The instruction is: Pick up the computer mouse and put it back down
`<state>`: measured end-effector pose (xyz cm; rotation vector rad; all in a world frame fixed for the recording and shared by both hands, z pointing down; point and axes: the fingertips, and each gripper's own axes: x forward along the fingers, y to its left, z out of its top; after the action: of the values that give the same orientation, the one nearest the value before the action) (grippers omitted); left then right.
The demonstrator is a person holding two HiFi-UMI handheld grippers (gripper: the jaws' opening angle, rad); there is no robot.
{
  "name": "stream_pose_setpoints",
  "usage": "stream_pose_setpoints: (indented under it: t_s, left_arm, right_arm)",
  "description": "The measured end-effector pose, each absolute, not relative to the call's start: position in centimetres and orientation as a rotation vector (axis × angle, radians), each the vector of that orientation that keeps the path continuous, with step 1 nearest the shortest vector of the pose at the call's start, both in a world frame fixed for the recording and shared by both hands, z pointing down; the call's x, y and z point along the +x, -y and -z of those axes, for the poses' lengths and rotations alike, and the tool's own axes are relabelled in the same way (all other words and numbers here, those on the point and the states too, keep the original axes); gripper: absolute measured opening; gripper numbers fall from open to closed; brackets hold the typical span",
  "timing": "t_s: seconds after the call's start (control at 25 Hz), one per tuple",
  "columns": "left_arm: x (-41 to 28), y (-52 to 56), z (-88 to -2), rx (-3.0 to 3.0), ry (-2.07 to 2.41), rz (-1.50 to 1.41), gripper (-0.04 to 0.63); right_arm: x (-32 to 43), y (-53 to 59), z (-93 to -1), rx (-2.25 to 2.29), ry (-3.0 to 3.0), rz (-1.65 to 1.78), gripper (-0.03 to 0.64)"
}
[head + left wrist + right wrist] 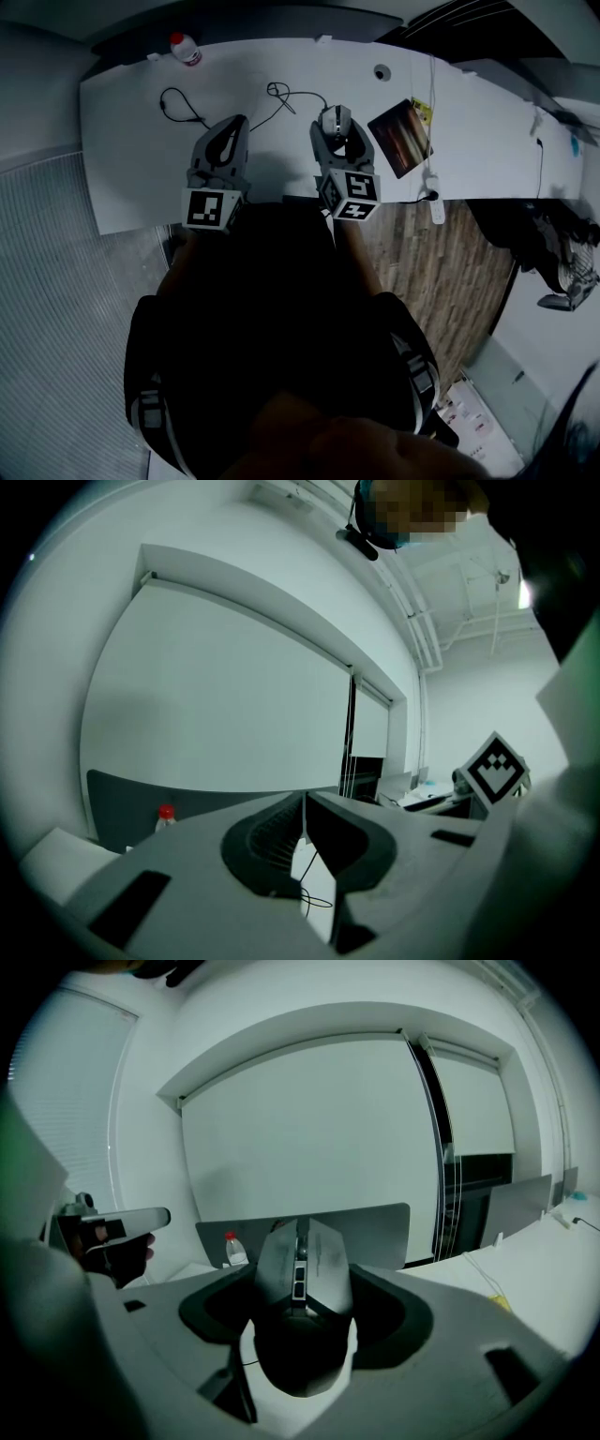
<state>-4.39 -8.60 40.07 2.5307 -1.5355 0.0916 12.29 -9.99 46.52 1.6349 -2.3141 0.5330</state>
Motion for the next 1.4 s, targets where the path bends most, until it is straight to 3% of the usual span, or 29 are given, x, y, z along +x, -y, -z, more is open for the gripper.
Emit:
stream_pose_setpoints:
  t_s: [1.4]
  left_arm:
    - [-5.0, 9.1, -39.7, 2.488, 1.586, -0.043, 0.012]
  right_arm:
    - [13.7, 11.3, -59.7, 1.486, 2.069, -0.710, 0.290]
